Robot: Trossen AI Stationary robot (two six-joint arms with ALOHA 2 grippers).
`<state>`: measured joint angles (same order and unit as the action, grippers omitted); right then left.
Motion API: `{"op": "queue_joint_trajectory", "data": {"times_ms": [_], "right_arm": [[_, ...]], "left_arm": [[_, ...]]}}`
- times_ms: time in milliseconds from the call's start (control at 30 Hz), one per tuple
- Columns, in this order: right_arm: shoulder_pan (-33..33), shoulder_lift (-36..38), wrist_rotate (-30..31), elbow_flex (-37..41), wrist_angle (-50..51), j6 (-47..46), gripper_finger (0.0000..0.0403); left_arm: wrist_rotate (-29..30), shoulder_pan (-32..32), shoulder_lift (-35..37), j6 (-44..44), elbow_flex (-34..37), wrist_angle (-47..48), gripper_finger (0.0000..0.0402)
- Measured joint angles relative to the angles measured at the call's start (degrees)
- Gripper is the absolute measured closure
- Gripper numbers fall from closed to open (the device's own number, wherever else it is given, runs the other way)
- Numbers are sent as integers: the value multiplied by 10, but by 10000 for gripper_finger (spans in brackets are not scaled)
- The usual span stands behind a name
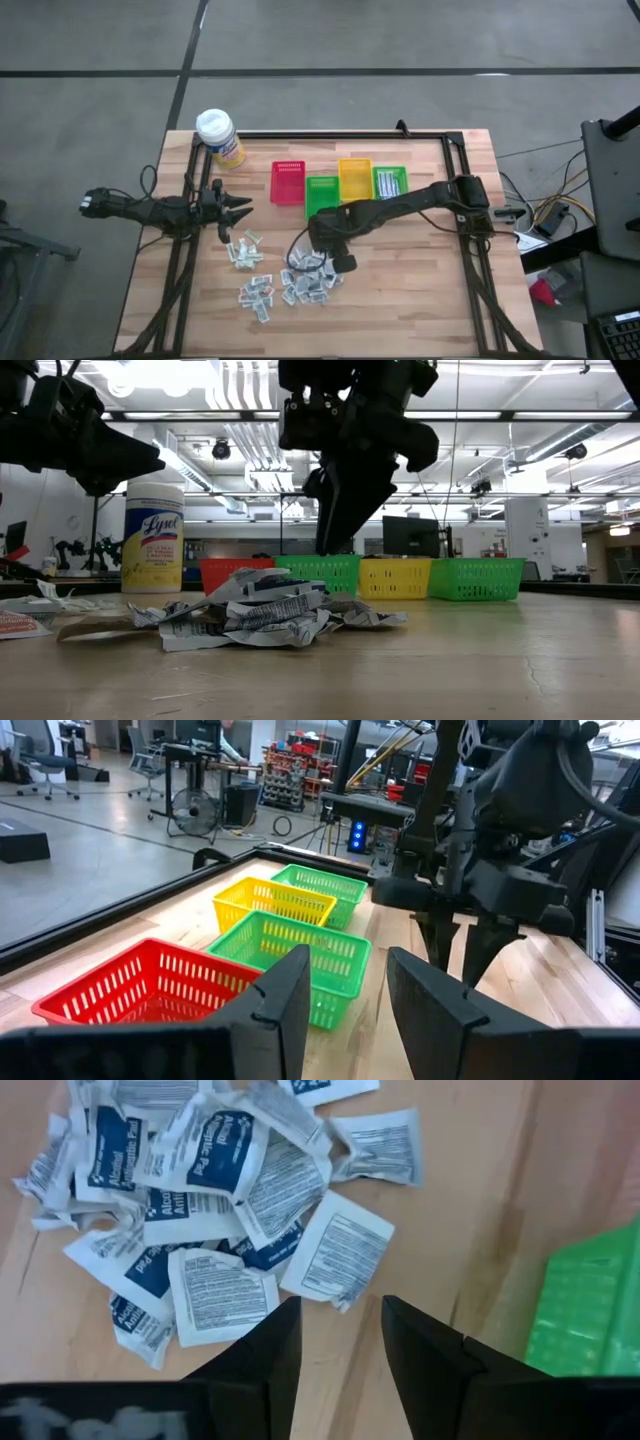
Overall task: Pick & Place First Aid Supplies
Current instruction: Put the alcohol pad into the yellow basket
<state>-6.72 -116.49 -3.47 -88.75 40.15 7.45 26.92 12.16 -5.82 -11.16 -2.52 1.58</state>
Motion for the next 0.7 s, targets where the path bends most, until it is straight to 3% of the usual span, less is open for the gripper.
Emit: {"op": "queue_joint_trajectory", "data": {"times_ms": [700], "right_arm": [[17,-58,-12,-26,-22,-33,268]], "left_arm": [[0,0,0,0,0,-1,271]]}}
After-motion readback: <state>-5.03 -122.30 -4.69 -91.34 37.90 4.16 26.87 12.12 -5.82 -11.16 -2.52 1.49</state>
